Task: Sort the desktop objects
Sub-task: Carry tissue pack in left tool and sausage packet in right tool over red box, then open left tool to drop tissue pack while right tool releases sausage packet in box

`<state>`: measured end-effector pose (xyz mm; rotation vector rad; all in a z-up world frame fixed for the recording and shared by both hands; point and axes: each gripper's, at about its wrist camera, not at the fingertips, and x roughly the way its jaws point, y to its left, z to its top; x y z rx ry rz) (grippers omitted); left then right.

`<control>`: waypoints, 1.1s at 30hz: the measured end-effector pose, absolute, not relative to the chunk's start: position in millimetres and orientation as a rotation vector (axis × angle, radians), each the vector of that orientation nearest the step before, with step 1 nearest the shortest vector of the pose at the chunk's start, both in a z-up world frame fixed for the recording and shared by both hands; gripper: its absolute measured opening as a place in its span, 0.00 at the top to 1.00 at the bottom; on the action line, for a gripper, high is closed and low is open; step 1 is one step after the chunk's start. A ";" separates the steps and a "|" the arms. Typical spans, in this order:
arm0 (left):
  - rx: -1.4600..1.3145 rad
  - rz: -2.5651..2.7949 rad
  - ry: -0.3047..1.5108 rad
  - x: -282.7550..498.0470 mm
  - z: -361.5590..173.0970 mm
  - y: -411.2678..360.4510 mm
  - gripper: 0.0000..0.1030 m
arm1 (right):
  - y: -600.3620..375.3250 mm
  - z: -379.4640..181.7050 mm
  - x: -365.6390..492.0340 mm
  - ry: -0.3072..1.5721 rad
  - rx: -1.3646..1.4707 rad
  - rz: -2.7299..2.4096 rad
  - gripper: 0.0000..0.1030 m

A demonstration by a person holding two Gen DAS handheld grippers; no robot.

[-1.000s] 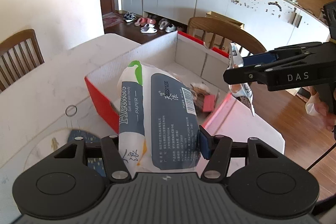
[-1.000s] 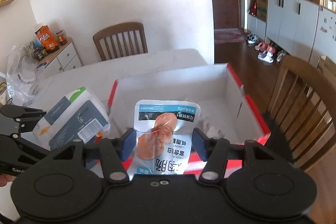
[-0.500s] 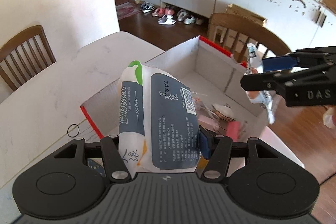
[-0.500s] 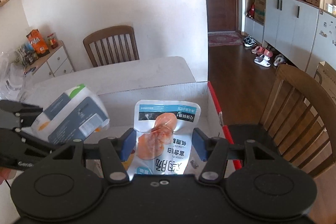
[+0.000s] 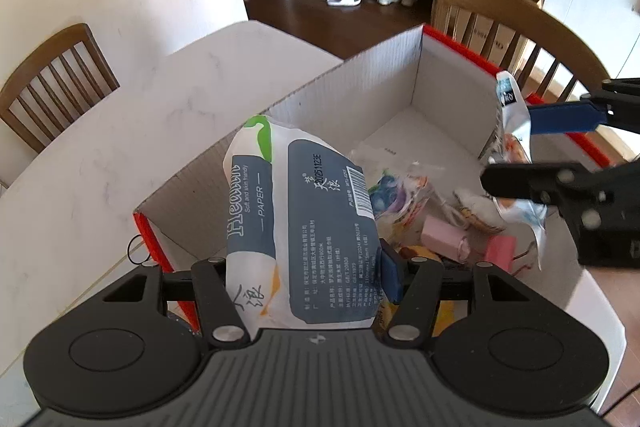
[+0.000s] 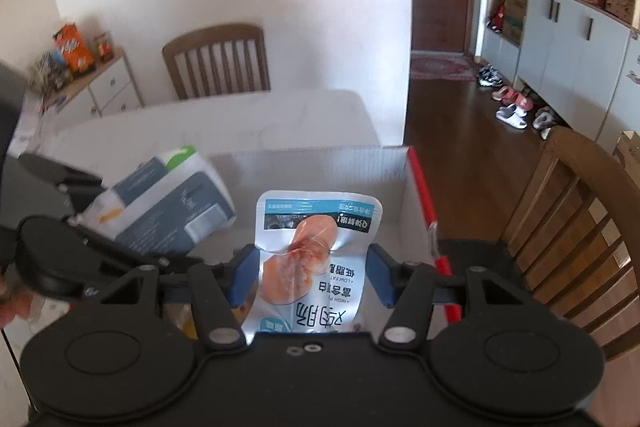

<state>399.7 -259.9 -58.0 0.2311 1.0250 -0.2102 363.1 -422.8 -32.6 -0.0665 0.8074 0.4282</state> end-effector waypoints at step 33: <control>0.286 -0.330 1.141 407.5 -79.8 -264.8 0.18 | -424.7 -64.3 383.8 0.997 -0.027 0.455 0.26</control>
